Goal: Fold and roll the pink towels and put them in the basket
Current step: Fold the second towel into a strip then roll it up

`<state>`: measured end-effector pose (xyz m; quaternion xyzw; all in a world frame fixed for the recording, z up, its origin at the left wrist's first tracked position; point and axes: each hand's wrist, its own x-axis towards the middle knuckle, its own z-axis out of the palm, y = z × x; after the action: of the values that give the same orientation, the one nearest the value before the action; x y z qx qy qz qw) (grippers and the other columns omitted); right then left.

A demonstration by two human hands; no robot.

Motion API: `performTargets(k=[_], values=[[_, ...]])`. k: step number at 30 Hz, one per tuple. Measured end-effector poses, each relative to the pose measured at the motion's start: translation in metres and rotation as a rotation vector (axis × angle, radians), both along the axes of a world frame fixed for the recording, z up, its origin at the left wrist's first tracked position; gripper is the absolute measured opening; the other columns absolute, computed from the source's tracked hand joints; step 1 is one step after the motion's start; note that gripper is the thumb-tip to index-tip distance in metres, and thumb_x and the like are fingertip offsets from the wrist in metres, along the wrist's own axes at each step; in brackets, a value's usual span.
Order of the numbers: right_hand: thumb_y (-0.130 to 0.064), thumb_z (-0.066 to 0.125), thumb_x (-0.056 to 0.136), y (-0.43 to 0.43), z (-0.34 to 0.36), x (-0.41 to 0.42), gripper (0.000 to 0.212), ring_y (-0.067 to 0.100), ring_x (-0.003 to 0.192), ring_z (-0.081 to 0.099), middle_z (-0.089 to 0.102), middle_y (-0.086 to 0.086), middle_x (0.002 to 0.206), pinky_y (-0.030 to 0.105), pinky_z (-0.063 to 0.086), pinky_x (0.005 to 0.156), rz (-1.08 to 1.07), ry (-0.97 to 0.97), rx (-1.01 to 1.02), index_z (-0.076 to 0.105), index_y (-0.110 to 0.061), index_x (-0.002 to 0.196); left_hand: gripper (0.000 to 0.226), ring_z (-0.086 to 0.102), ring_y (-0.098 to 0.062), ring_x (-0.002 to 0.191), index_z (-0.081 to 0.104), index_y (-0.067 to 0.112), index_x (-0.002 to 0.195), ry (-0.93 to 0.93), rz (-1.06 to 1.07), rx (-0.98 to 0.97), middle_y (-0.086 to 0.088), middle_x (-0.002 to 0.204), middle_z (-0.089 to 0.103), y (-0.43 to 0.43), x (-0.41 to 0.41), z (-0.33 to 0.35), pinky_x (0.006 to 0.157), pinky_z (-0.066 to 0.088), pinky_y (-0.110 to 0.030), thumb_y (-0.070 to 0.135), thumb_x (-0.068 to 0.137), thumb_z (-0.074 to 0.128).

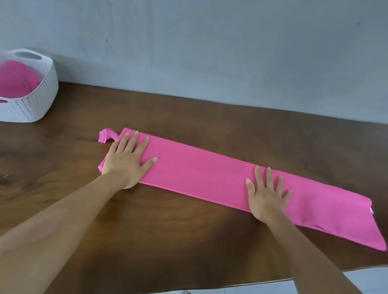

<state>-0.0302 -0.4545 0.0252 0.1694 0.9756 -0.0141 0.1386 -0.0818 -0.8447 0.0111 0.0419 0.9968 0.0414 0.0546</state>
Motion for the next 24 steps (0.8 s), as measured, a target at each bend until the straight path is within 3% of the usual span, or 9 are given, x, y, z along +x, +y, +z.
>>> performTargets(k=[6,12,17,24], values=[[-0.066,-0.003,0.097,-0.002,0.0,0.001,0.065,0.032,0.154,-0.015,-0.021,-0.006,0.167,0.06,-0.003,0.122,-0.005,-0.005,-0.016,-0.019,-0.043,0.156,0.08,-0.013,-0.028,0.156,-0.006,0.036,0.161,-0.027,0.055,-0.02,-0.005,0.17,-0.009,-0.003,-0.004,0.003,0.124,-0.006,-0.052,0.076,0.093,0.003],[-0.066,0.0,0.098,0.004,0.001,0.004,0.066,0.034,0.154,-0.015,-0.02,-0.004,0.167,0.058,-0.004,0.123,0.051,-0.003,-0.06,-0.017,-0.041,0.157,0.071,0.0,-0.025,0.157,0.016,0.022,0.162,0.048,-0.001,0.052,-0.007,0.17,0.006,0.023,-0.004,0.005,0.125,-0.002,-0.054,0.059,0.103,0.023],[-0.069,0.007,0.098,0.025,0.003,0.016,0.068,0.029,0.155,-0.012,-0.014,-0.006,0.169,0.052,0.0,0.123,0.165,0.059,-0.114,-0.009,-0.042,0.159,0.069,-0.003,-0.019,0.157,0.014,0.022,0.163,0.058,-0.195,0.158,-0.002,0.171,0.003,0.099,0.005,0.006,0.126,-0.002,-0.047,0.055,0.104,0.028],[-0.076,-0.012,0.079,0.063,0.008,0.035,0.089,0.021,0.156,-0.012,-0.012,-0.005,0.169,0.044,0.001,0.125,0.302,0.072,-0.102,-0.008,-0.04,0.159,0.068,-0.005,-0.016,0.157,0.01,0.024,0.163,-0.006,-0.345,0.255,0.002,0.171,-0.001,0.221,0.02,0.008,0.127,-0.002,-0.041,0.054,0.106,0.029]])
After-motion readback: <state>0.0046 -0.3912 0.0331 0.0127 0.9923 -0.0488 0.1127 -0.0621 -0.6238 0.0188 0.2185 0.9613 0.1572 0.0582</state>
